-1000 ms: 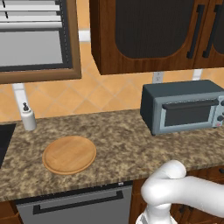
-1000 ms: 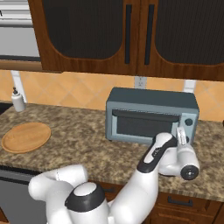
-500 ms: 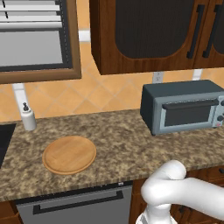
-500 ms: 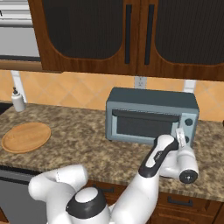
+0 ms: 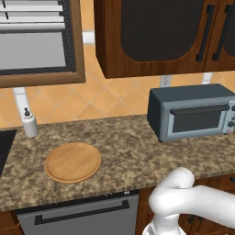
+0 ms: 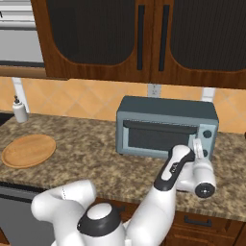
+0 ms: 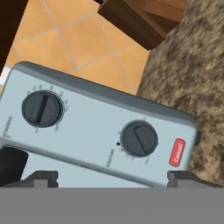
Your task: Pick up the kebab skewer and baguette bread, and place them inside the toaster oven. Close the toaster oven door and start by setting the timer.
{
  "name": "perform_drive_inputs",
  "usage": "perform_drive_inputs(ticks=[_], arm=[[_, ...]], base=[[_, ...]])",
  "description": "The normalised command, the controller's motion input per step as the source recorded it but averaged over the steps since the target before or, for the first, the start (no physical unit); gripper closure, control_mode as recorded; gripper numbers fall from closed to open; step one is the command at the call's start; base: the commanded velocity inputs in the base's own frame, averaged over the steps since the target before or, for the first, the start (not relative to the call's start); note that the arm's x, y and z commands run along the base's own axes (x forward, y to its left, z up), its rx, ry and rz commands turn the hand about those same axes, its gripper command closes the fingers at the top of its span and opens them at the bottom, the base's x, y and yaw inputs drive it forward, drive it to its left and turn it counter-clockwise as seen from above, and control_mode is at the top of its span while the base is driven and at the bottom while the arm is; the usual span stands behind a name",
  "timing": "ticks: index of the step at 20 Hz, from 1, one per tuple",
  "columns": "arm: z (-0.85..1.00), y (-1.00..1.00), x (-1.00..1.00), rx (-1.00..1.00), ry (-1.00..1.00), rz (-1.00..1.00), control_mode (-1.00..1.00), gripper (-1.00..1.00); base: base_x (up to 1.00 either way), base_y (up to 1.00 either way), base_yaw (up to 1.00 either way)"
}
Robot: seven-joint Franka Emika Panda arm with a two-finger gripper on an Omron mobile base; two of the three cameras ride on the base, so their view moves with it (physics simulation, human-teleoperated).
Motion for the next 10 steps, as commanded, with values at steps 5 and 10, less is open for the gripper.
perform_drive_inputs(ticks=[5, 10], arm=[[0.00, -0.07, 0.10, 0.00, 0.00, -0.02, -1.00, -1.00], [0.00, -0.25, 0.03, 0.00, 0.00, 0.00, -1.00, -1.00]], base=[[0.00, 0.00, 0.00], [0.00, 0.00, 0.00]])
